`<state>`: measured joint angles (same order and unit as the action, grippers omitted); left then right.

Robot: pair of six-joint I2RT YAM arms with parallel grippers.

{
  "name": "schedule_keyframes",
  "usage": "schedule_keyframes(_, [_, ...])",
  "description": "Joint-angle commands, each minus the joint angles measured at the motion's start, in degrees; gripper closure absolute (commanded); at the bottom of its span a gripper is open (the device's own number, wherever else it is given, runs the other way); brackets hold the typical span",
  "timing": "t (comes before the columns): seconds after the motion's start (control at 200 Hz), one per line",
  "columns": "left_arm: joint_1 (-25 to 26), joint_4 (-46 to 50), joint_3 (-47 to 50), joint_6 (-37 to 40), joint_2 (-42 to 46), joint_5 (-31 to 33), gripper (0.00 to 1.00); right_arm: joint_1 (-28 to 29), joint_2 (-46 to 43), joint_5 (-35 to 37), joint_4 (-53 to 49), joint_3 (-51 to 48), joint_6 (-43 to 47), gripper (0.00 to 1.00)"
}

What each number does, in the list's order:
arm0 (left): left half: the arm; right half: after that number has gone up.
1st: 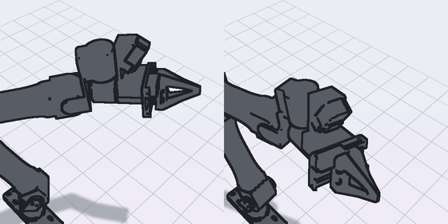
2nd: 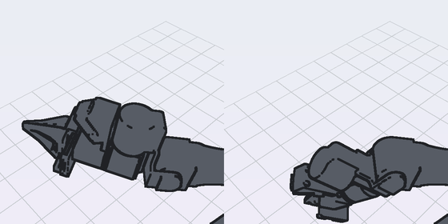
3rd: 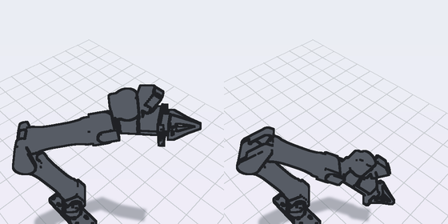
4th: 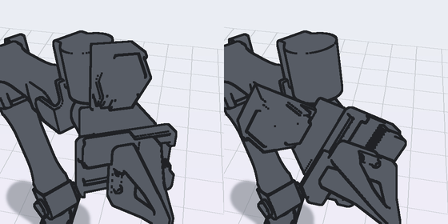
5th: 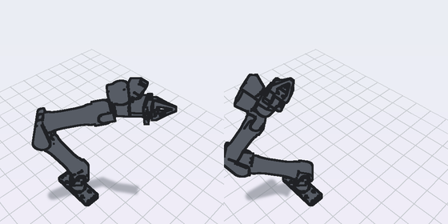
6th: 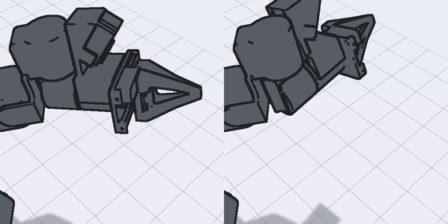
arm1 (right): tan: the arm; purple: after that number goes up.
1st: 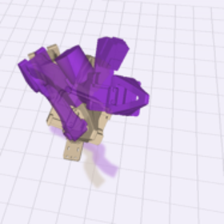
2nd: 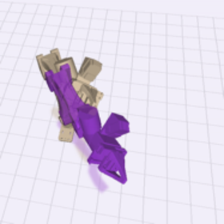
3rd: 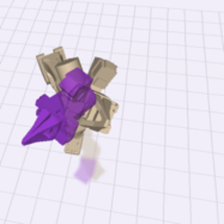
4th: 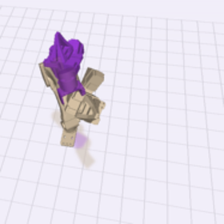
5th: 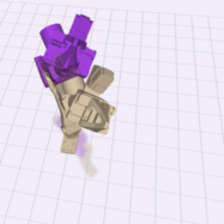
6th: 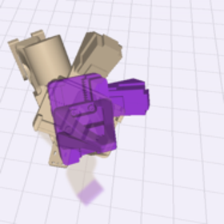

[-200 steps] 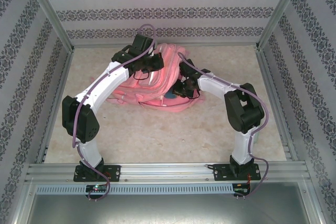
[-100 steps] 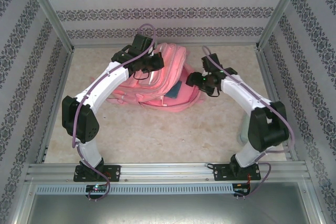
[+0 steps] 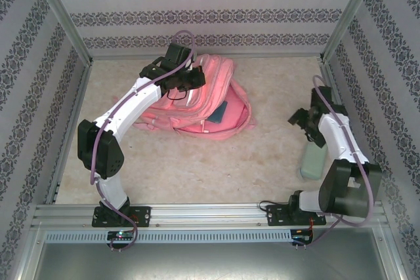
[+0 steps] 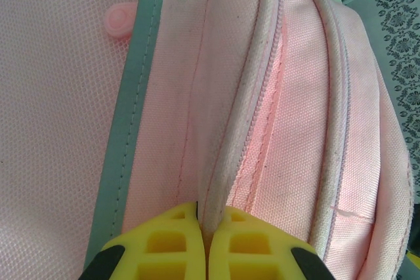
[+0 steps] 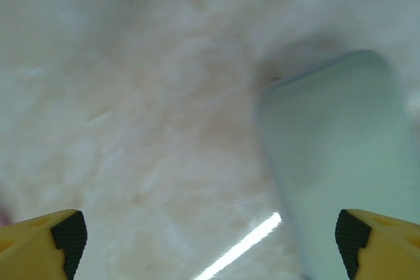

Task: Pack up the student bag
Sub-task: Move the pencil case to the middle-right of the table.

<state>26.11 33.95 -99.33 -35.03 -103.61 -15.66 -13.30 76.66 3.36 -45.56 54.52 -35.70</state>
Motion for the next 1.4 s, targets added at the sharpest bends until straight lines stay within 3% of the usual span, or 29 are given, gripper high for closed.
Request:
schedule_keyframes(0.0, [-1.03,-4.26,-1.13,-1.01,2.23,-0.52,1.0,-6.62,-1.7,-2.45,-0.45,-4.77,-0.58,0.02])
schedule_keyframes(0.145, [-1.07,-4.08,-1.13,-0.83,2.27,-0.38,1.0,-11.9,-1.46,-8.05,3.69,-9.6,-1.72,0.02])
schedule_keyframes(0.405, [-1.3,-4.33,-1.22,-1.25,1.83,-1.06,1.0,-4.62,5.33,-17.19,8.33,-8.88,-2.02,0.02])
schedule_keyframes(0.555, [-1.18,-4.03,-1.05,-1.21,1.92,-1.05,1.0,3.54,9.06,-14.86,8.05,-5.2,-2.79,0.02])
schedule_keyframes(0.699, [-1.15,-3.83,-0.53,-0.93,2.69,-0.69,1.0,7.63,12.05,-11.45,5.94,-1.77,-2.73,0.02])
schedule_keyframes(1.164, [-1.32,-4.61,0.18,-1.44,2.83,-1.13,1.0,11.74,10.88,-9.43,6.76,-3.93,-2.55,0.02])
schedule_keyframes(1.394, [-1.3,-4.17,0.31,-1.37,3.2,-1.13,1.0,14.51,14.54,-7.39,6.87,-2.2,-2.79,0.02])
